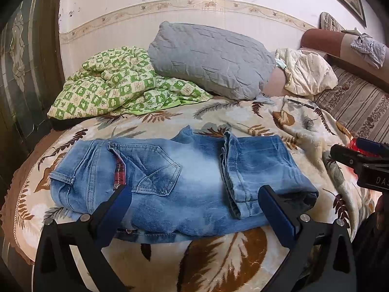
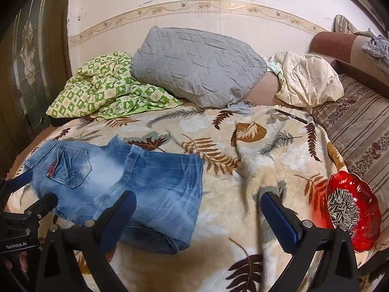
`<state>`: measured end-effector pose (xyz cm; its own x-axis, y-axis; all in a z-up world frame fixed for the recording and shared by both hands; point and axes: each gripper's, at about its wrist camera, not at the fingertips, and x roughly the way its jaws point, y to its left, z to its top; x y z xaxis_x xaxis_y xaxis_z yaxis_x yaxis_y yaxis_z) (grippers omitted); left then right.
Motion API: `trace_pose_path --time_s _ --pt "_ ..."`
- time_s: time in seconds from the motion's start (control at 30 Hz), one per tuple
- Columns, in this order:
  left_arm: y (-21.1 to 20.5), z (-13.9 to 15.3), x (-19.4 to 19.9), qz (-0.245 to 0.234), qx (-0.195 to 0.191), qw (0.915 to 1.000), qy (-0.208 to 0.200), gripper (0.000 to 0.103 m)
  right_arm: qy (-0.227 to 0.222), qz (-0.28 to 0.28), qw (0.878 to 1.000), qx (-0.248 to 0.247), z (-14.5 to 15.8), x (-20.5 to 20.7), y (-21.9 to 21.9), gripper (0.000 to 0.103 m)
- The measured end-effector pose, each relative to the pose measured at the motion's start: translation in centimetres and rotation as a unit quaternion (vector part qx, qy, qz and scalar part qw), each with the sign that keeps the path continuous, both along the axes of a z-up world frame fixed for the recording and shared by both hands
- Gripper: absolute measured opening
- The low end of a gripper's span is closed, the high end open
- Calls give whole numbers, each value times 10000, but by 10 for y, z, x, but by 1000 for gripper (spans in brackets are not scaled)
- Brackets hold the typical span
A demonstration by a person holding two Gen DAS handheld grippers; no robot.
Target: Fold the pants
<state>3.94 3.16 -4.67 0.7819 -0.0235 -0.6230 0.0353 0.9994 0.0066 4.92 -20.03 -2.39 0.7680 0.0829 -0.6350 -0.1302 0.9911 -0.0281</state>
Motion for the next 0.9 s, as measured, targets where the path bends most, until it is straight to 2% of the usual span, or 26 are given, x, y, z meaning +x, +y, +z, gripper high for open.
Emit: trace_pose_path --time_s 0.47,0.57,0.63,0.73,0.83,0.9 --pt "15 4 -1 165 10 9999 -43 103 15 71 10000 -19 1 4 0 103" --pt "35 4 -2 369 -166 9992 -16 103 25 293 9996 -1 4 10 8 103" --pt "52 2 -5 637 -301 9975 6 103 36 650 9979 7 9 18 20 103" --pt "80 -6 -12 1113 -470 9926 77 103 -5 1140 9934 -99 16 28 41 103" --pt "111 -18 -18 1579 -769 9843 193 103 -125 1469 9886 -300 25 38 67 103" --pt "140 -30 -21 1944 -1231 9726 338 103 -125 1658 9855 -331 27 44 84 103"
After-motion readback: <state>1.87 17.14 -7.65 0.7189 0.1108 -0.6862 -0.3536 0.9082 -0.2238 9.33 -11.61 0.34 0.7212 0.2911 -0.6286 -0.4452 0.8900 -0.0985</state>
